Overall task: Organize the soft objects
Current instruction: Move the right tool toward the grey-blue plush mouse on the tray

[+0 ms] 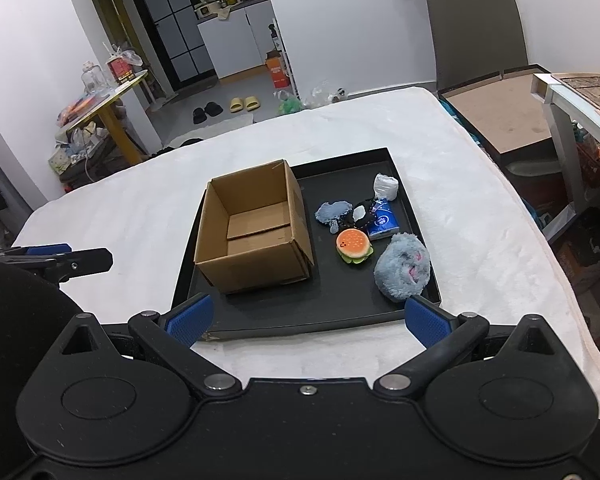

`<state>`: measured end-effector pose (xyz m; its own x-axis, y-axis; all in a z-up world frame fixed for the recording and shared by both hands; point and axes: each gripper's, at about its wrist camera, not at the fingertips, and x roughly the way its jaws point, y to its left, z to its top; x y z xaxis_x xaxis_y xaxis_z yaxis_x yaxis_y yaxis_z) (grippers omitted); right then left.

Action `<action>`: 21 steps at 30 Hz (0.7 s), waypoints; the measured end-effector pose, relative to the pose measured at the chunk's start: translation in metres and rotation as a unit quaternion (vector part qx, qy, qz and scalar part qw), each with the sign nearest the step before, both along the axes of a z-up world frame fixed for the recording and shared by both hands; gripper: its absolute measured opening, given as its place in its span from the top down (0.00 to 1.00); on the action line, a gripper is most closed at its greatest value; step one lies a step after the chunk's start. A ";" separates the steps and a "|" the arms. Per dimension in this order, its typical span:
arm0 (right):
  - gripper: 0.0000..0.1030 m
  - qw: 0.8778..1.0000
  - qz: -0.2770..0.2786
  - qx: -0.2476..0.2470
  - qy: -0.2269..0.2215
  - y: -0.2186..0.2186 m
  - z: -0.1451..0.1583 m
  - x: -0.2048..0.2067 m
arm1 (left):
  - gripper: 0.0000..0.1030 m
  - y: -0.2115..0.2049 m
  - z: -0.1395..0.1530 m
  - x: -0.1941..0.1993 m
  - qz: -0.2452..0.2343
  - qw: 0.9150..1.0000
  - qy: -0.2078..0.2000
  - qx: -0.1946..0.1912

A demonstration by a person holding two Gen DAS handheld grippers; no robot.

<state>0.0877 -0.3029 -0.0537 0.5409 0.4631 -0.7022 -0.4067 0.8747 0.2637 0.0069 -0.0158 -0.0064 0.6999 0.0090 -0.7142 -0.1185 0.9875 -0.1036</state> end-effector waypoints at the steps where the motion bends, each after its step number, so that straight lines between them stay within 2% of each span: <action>1: 0.00 1.000 0.000 0.000 0.001 -0.001 0.000 0.000 | 0.00 0.000 0.000 0.000 0.000 1.000 0.000 0.000; 21: 0.00 1.000 -0.002 -0.007 -0.004 0.000 0.001 0.004 | 0.00 -0.003 -0.002 0.004 0.001 1.000 -0.002 -0.006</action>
<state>0.0920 -0.3030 -0.0522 0.5481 0.4504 -0.7048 -0.4049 0.8802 0.2475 0.0105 -0.0184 -0.0088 0.7026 0.0018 -0.7116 -0.1199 0.9860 -0.1160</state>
